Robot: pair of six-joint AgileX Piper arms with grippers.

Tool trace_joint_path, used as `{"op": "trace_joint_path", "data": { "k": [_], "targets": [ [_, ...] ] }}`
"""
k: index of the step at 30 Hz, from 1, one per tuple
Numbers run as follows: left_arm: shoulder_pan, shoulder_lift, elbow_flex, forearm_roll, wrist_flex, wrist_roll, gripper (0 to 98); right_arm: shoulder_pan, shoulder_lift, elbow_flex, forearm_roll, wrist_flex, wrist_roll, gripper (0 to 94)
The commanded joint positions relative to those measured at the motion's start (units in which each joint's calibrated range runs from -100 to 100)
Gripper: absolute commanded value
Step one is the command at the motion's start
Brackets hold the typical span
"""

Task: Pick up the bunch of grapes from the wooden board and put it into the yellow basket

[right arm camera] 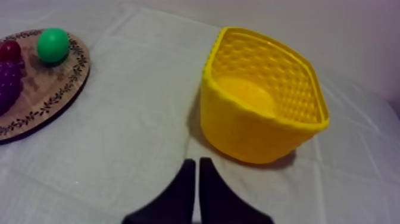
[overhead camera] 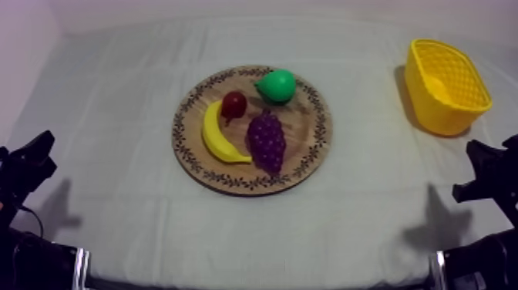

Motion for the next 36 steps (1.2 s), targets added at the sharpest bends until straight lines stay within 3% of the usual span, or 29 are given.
{"op": "trace_joint_path", "data": {
  "k": [1, 12, 19, 23, 29, 36],
  "targets": [
    [-0.01, 0.00, -0.01, 0.00, 0.00, 0.01, 0.1, -0.05, -0.03, 0.01, 0.06, -0.21, 0.11, 0.6],
    [-0.01, 0.00, -0.01, 0.00, 0.00, 0.01, 0.1, -1.42, 6.90, -6.68, 0.05, -2.98, 1.90, 0.5],
    [-0.01, 0.00, -0.01, 0.00, 0.00, 0.04, 0.1, -6.15, 19.68, -18.87, -0.91, -3.56, 4.17, 0.5],
    [-0.01, 0.00, -0.01, 0.00, 0.00, 0.04, 0.1, -9.47, 28.59, -28.54, -0.18, -2.44, 3.55, 0.5],
    [-0.01, 0.00, -0.01, 0.00, 0.00, 0.02, 0.1, -14.42, 41.44, -44.85, 1.47, 4.64, 0.47, 0.5],
    [-0.01, 0.00, -0.01, 0.00, 0.00, 0.01, 0.1, -20.04, 54.79, -64.07, 1.72, 21.32, -2.66, 0.5]
  ]
}}
